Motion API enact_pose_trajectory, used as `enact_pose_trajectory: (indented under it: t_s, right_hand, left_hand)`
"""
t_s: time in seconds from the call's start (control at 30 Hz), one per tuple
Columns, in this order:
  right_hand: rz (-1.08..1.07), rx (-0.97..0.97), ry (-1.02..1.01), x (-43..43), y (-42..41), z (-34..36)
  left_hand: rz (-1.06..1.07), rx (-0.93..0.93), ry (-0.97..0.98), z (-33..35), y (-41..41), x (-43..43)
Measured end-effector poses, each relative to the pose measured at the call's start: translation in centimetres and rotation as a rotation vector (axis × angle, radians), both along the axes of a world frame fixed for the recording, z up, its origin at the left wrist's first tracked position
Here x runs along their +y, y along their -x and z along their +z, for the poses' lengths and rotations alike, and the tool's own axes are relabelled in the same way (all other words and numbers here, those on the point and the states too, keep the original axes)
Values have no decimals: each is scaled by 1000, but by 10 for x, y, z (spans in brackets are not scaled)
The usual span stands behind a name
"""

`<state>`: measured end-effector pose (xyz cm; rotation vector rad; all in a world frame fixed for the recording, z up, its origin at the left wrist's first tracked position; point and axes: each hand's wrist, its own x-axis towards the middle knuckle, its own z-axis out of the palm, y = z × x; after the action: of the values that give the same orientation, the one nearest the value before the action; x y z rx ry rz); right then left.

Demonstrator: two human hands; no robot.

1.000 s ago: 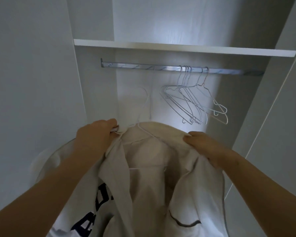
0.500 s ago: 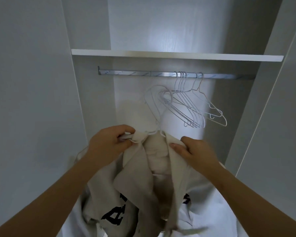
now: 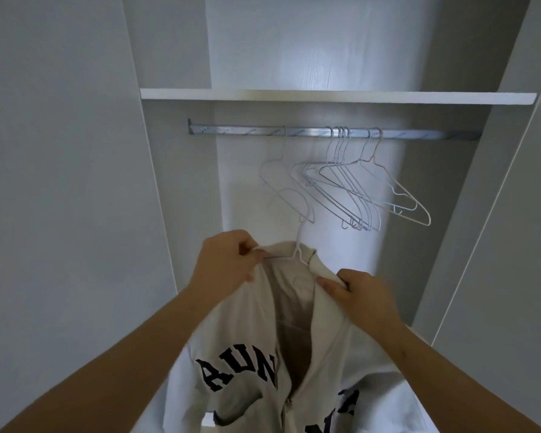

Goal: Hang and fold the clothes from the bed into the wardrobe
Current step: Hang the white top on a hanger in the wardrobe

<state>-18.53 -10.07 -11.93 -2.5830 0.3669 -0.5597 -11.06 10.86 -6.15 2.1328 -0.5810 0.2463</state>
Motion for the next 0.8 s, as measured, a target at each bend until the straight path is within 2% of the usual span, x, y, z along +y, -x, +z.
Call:
enact_pose_trajectory:
  t_s: [0.03, 0.07, 0.1, 0.13, 0.23, 0.27, 0.3, 0.37, 0.43, 0.53, 0.63, 0.8]
  right_hand:
    - [-9, -16, -32, -1, -1, 1]
    - [-22, -36, -68, -3, -1, 3]
    - [-32, -51, -98, -6, 0, 6]
    - [-36, -64, -121, -9, 1, 9]
    - [-36, -96, -210, -15, 5, 12]
    - [-39, -100, -245, -16, 6, 11]
    - [-39, -98, -276, -17, 8, 10]
    - [-35, -78, -340, -20, 11, 7]
    - [-50, -63, -444, -26, 14, 5]
    - [-53, -49, -632, -31, 15, 8]
    - [-65, -50, -841, -25, 12, 13]
    - [-16, 78, -1044, 8, -19, 10]
  left_hand:
    - [-69, 142, 146, -5, 4, -4]
    - [-173, 251, 221, -11, 9, -9]
    - [-283, 285, 231, -16, 14, -12]
    - [-338, 186, 161, -20, 14, -12]
    - [-116, -441, -245, -29, -12, -8]
    - [-99, -446, -351, -30, -19, -8]
    - [-117, -358, -420, -32, -23, -9]
    - [-206, -181, -378, -38, -28, -16]
    - [-229, -129, -262, -41, -32, -24]
    - [-213, -183, -192, -41, -38, -37]
    - [-98, -230, -214, -41, -43, -48]
    - [61, -237, -42, -53, -52, -38]
